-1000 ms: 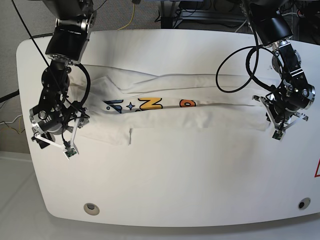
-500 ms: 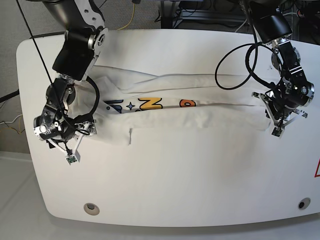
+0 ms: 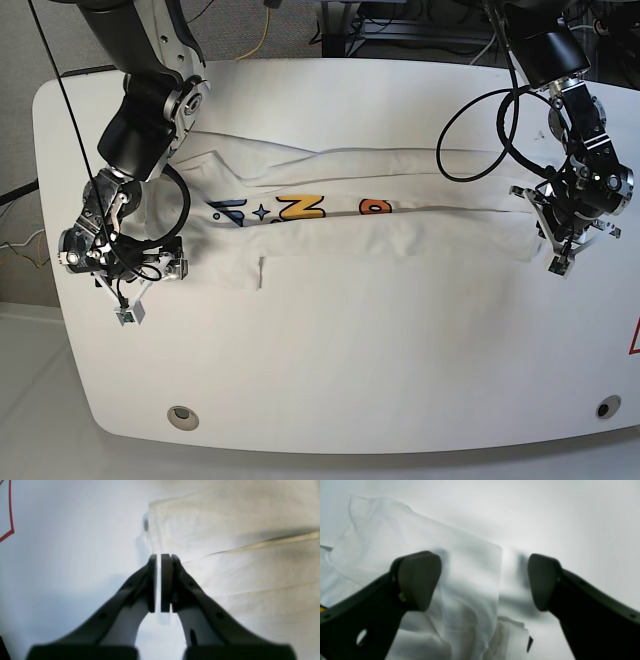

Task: Fold the T-shirt properly
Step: 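Reposition the right gripper along the shirt's folded edge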

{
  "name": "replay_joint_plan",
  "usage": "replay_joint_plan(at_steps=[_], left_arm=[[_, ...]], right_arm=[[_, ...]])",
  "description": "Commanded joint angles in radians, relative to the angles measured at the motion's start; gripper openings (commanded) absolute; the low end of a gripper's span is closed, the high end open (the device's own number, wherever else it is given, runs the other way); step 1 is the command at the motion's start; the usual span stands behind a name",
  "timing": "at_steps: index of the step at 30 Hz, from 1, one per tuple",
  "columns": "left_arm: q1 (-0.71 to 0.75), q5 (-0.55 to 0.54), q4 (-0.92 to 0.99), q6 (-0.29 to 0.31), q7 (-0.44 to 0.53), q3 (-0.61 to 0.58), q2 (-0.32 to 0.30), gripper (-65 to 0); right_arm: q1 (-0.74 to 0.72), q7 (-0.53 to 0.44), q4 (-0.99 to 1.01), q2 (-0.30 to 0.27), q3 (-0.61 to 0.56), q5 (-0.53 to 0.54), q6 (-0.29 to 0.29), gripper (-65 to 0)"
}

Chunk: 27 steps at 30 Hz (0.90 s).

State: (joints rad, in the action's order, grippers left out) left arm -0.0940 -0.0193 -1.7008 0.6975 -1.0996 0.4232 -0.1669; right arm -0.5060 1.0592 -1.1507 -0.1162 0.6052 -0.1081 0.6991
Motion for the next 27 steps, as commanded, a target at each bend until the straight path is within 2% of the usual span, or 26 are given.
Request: replay_joint_plan(at_steps=[1,8,27], left_arm=[[-0.016,-0.005,-0.017,0.001,0.019,0.001,-0.010,-63.2],[-0.016,-0.005,-0.017,0.001,0.019,0.001,-0.010,-63.2],[-0.005,-0.003,-0.015,0.001,0.019,0.001,-0.010,-63.2]], right_arm=[[-0.032,-0.030,0.011,-0.018,0.017,0.006,-0.001,-9.2],[-0.027,-0.078,0.065,-0.018,0.038,0.006,-0.001,-9.2],[0.010,-0.101,0.076,0.025,0.040,0.006,-0.001,-9.3]])
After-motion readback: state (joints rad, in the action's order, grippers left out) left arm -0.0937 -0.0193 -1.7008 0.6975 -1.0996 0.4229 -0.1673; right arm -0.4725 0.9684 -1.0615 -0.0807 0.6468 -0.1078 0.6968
